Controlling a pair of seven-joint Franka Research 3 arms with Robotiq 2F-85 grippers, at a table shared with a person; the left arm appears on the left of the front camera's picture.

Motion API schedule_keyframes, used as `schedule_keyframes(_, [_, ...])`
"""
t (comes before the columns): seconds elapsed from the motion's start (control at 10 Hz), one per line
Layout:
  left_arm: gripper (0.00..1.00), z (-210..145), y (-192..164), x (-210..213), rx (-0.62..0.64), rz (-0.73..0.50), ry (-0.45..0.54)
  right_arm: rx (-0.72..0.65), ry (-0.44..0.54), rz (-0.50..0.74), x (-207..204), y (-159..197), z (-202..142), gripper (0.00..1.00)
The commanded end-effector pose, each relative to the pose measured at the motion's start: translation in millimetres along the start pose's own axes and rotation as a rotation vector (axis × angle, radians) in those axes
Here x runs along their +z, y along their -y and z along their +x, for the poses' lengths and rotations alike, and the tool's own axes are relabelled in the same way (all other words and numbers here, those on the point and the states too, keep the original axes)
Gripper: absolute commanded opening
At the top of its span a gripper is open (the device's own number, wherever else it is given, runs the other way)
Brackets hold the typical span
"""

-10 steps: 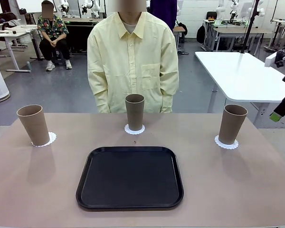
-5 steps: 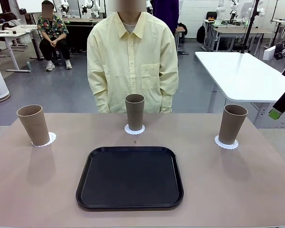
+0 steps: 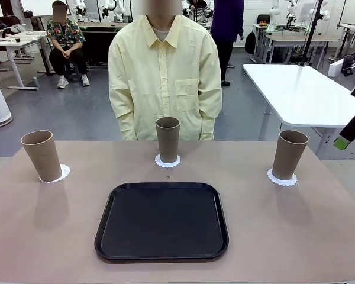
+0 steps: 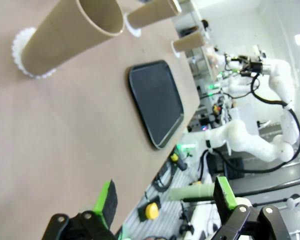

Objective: Place coasters on the table and set cups on them.
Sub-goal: Take one Reusable plastic cup from the Flat Tray and place it on a coaster set by the human.

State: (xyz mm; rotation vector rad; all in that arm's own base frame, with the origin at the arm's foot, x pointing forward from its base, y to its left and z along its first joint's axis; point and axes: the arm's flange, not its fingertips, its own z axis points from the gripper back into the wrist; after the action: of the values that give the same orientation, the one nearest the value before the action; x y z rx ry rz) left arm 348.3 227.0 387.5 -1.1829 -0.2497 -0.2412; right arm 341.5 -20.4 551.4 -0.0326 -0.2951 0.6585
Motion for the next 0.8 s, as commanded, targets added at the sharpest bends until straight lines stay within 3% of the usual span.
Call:
schedule_keyframes(0.0, [1.00,0,2,0,-0.003,0.003,-0.002,-0.003,-0.008,-0.029,-5,1,1,1.00])
schedule_keyframes(0.4, [1.00,0,2,0,-0.003,0.003,-0.002,0.001,0.000,0.000,0,0,0,1.00])
schedule_keyframes(0.5, [1.00,0,2,0,-0.003,0.003,-0.002,-0.194,0.078,0.113,8,28,-17,1.00])
schedule_keyframes(0.6, [1.00,0,2,0,-0.003,0.003,-0.002,-0.331,0.096,0.333,11,56,-29,1.00])
schedule_keyframes(0.7, [1.00,0,2,0,-0.003,0.003,-0.002,-0.423,0.072,0.451,6,84,-40,1.00])
